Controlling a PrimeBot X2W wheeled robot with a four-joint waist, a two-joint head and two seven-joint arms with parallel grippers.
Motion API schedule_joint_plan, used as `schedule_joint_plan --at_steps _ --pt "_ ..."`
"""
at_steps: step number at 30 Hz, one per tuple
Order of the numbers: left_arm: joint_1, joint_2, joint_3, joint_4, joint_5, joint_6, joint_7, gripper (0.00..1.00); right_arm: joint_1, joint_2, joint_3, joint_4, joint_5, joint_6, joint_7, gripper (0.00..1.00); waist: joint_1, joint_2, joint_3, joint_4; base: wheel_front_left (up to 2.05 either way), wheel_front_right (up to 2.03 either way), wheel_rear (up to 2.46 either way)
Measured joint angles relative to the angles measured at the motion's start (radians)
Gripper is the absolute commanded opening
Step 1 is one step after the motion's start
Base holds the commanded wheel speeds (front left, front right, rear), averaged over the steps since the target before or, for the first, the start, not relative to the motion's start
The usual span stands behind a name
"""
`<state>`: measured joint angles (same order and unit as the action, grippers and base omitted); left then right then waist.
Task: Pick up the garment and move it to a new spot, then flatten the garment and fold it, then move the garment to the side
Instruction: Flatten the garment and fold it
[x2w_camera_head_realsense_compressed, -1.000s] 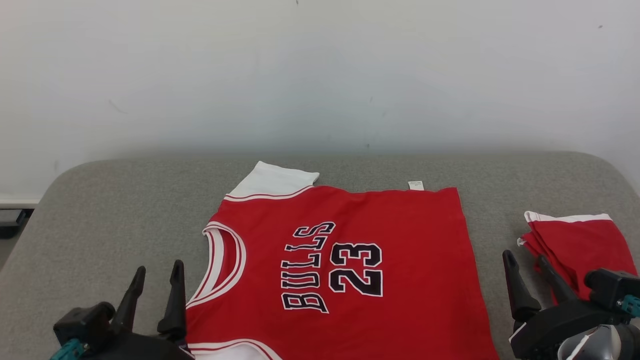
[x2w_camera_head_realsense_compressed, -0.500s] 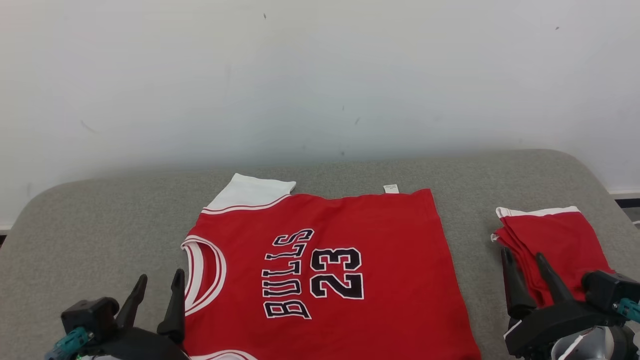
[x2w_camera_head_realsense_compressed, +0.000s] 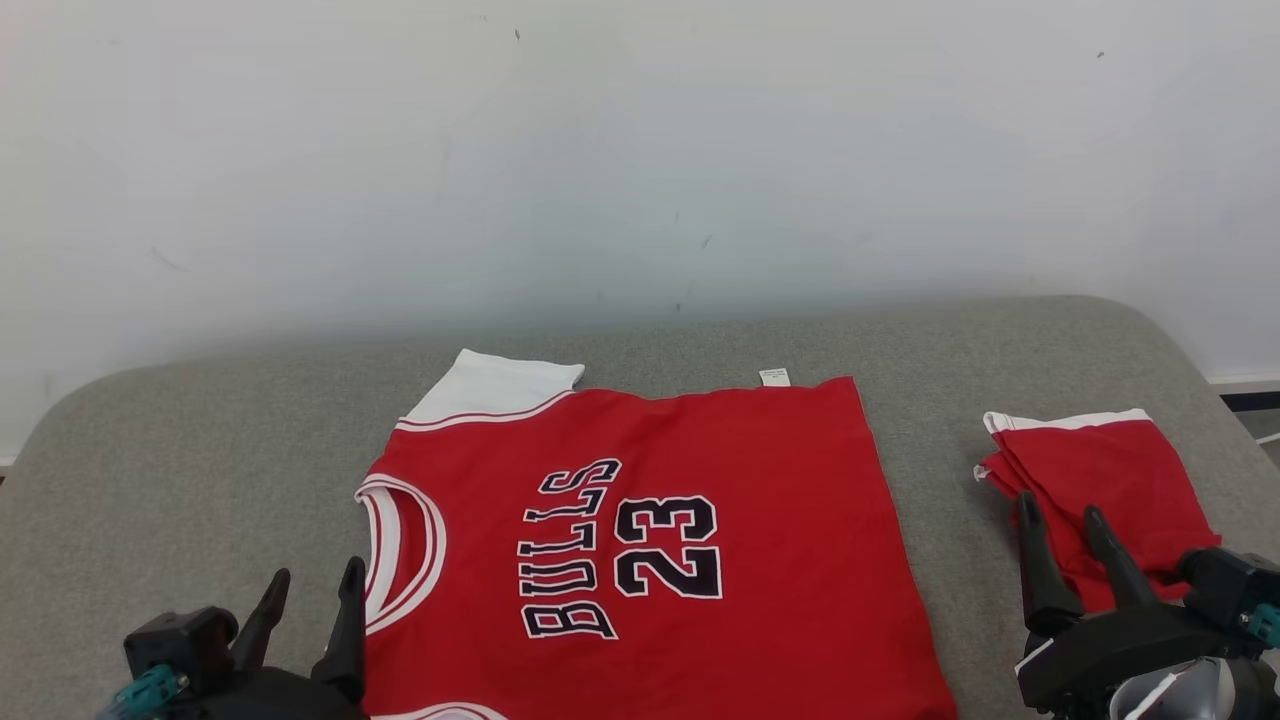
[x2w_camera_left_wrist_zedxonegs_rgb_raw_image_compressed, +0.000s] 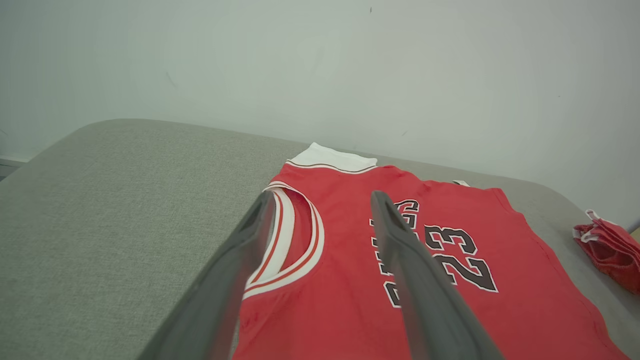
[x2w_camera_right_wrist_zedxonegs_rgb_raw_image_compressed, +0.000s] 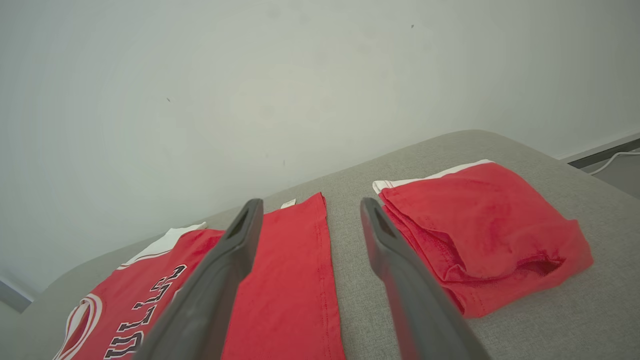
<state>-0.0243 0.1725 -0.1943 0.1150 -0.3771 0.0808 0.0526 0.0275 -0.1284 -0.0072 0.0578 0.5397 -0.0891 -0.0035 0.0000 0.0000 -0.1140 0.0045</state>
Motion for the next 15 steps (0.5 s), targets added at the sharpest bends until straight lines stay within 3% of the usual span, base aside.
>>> schedule_joint_plan --at_steps 15 --pt "0.004 -0.002 0.001 0.002 -0.007 0.008 0.053 1.0 0.001 -0.005 0.015 0.006 0.002 0.014 0.007 1.0 0.0 0.0 0.01 0.003 0.0 0.0 0.0"
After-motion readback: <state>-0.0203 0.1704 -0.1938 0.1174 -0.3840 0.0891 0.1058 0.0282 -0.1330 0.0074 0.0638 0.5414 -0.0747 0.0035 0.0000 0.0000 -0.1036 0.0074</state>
